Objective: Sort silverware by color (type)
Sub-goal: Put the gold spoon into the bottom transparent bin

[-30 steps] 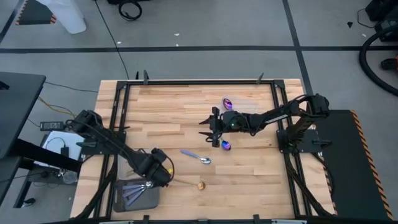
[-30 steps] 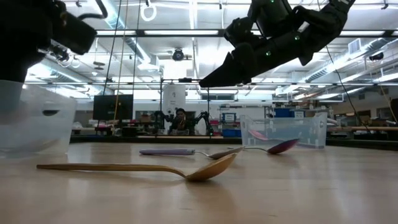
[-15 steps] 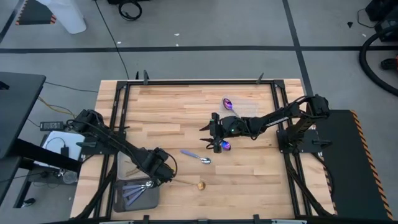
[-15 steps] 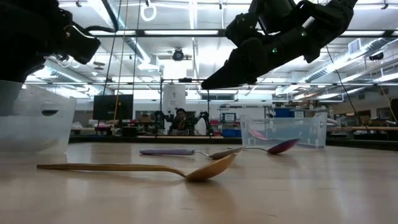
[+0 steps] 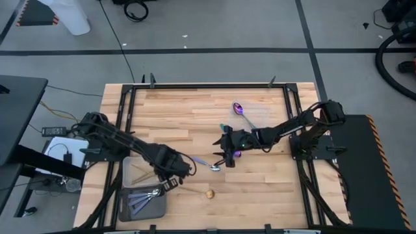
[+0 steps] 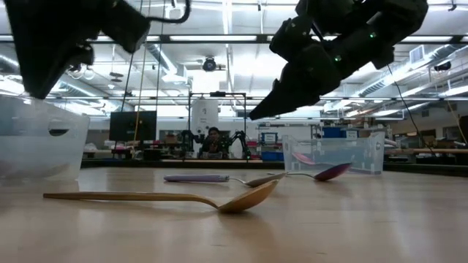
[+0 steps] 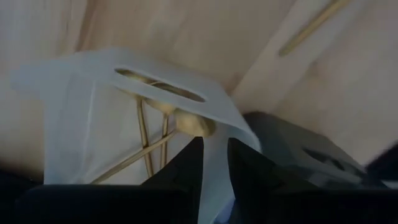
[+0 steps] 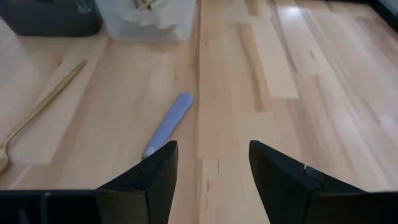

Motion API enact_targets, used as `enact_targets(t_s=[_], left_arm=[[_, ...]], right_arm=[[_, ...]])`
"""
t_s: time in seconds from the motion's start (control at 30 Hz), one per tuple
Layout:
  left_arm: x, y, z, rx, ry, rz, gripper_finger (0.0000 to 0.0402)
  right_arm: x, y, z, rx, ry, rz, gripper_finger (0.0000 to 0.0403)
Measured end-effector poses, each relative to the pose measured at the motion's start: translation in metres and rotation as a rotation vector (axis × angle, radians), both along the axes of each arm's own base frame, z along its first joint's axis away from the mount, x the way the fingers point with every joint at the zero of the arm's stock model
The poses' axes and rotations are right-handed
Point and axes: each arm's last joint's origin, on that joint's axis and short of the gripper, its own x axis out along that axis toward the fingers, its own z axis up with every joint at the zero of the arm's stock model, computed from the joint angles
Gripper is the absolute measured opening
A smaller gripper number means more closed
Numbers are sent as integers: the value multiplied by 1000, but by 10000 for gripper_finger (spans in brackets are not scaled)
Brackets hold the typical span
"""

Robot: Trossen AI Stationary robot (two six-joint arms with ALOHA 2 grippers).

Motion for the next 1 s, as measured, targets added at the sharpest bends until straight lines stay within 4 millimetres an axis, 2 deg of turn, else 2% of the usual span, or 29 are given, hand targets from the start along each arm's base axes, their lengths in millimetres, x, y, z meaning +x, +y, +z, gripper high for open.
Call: enact_targets(t_s=[0.23, 0.6, 0.77, 1.0], left_arm=[[10, 10, 21, -16, -39, -69, 82], [28, 14, 23, 52, -242, -229, 82], [44, 9, 12, 64, -323, -293, 82], [58, 3, -15, 45, -287, -345, 82]], right_arm=[[-5, 16, -4, 1, 44, -41, 208], [-15, 36, -10, -2, 104, -118, 208], [-19, 42, -13, -2, 137, -155, 208], [-27, 43, -20, -66, 213, -215, 208]])
